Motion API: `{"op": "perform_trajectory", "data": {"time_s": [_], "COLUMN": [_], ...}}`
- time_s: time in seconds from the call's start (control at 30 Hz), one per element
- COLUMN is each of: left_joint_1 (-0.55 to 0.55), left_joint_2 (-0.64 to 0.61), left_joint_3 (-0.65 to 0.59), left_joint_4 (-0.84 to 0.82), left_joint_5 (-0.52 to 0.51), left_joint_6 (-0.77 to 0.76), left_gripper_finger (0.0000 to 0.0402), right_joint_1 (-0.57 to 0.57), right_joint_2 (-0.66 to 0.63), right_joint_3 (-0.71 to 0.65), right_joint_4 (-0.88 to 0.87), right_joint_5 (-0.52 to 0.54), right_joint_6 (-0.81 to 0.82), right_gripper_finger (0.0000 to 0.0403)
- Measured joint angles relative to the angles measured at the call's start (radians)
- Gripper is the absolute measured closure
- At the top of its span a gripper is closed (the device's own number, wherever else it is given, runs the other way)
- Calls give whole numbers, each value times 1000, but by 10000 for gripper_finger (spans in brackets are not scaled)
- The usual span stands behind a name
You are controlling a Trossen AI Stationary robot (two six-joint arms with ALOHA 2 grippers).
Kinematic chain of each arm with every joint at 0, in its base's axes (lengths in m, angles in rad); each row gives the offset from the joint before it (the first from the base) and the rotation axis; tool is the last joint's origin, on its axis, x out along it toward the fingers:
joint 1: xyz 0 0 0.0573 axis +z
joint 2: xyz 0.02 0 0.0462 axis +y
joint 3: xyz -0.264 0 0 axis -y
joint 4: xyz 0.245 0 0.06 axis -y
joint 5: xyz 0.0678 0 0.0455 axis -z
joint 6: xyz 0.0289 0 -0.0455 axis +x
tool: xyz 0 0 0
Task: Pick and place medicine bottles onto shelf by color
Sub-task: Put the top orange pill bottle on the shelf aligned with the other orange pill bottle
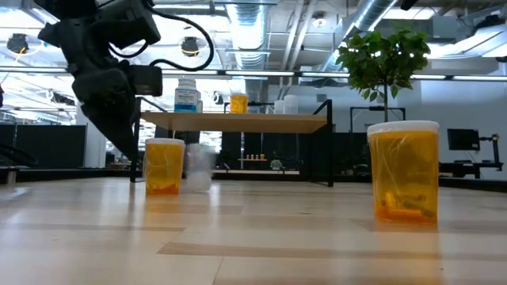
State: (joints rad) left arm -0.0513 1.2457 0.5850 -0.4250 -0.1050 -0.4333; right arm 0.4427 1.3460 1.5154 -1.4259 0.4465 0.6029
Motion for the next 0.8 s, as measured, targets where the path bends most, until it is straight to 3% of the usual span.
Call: {"op": "perform_trajectory", "data": {"time_s": [0.17,0.37,0.53,0.67,0.8], "left_joint_1": [-19,-38,-40,-40,-37], "left_joint_2": [3,117,213,229,218], "left_joint_3": [15,15,28,71,139], "left_joint_4": [32,99,144,108,-55], "left_joint_5": [156,162,263,279,280], "left_joint_6": [-5,-6,-16,2,61], "left_gripper_finger": [401,401,401,401,388], "right_joint_1": [0,0,0,0,0], "right_joint_2": [0,0,0,0,0], "right_joint_3": [0,0,0,0,1], "right_joint_4": [25,26,25,25,25], "right_joint_5": [0,0,-2,-3,-3], "right_joint_6": [0,1,1,0,0], "right_gripper_finger": [333,333,333,333,333]}}
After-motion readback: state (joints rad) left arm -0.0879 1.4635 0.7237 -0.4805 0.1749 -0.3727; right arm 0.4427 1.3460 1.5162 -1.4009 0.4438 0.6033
